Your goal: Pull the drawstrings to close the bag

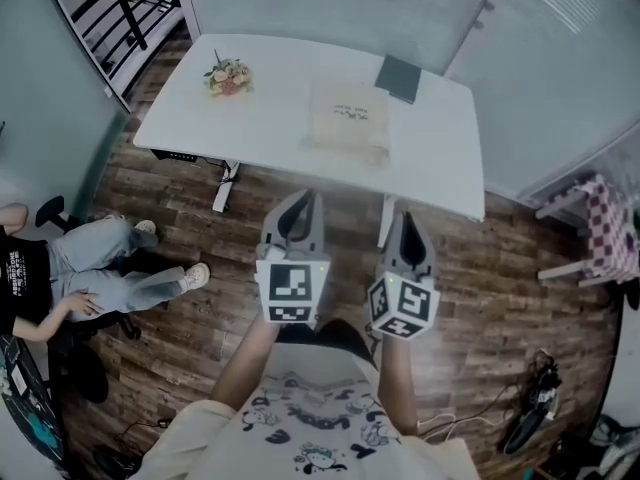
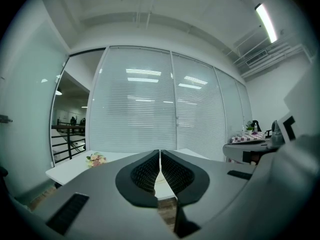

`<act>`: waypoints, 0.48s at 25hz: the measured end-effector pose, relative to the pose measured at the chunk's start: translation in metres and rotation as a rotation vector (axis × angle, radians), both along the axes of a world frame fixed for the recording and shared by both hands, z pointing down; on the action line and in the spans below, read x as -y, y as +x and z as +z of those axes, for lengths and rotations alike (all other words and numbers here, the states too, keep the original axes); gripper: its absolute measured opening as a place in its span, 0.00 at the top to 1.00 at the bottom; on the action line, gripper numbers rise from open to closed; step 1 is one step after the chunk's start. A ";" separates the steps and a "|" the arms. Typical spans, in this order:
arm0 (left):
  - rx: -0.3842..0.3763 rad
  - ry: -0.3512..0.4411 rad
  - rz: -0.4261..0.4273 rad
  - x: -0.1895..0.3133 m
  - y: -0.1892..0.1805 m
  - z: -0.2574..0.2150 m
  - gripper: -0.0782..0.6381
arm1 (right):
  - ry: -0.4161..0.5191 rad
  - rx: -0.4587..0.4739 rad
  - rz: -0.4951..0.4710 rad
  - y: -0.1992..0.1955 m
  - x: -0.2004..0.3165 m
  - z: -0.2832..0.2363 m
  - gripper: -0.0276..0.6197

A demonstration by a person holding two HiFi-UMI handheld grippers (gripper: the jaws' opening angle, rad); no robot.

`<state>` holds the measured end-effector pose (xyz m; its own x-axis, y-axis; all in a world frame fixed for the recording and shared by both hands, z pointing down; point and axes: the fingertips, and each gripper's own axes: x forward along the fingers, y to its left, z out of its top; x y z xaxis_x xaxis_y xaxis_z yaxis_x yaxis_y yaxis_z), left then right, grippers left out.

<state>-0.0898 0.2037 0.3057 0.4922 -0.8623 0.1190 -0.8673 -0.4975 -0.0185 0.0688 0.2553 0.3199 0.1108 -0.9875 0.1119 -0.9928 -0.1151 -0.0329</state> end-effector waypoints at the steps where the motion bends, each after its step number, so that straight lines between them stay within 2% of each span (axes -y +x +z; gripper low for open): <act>1: -0.001 -0.005 -0.001 0.004 0.000 0.002 0.82 | -0.005 0.001 0.004 0.001 0.004 0.002 0.92; 12: 0.012 -0.051 -0.026 0.044 0.002 0.023 0.82 | -0.060 0.033 0.018 0.019 0.043 0.025 0.92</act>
<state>-0.0874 0.1595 0.3289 0.4682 -0.8674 0.1687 -0.8796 -0.4756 -0.0040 0.0873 0.2124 0.3447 0.1237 -0.9768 0.1747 -0.9890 -0.1357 -0.0583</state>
